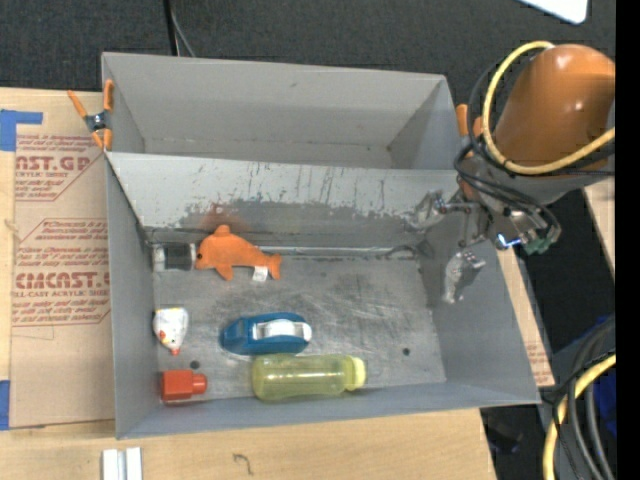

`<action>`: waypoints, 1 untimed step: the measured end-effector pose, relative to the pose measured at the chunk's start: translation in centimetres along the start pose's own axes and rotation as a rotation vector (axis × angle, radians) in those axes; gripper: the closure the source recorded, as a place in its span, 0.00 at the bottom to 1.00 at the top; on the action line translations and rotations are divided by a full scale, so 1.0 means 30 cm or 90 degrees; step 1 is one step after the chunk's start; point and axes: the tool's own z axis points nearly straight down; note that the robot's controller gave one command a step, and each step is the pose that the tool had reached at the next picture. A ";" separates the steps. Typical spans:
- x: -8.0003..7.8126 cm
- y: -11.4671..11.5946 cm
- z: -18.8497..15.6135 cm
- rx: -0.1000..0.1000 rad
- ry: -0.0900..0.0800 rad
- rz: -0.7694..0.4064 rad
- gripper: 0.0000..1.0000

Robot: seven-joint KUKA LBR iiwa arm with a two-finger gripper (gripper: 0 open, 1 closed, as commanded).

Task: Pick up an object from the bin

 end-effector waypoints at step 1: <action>0.017 0.004 0.213 -0.004 0.007 -0.017 0.00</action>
Offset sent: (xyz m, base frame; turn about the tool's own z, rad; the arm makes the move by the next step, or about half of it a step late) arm 0.0083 0.0021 -0.0852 0.0581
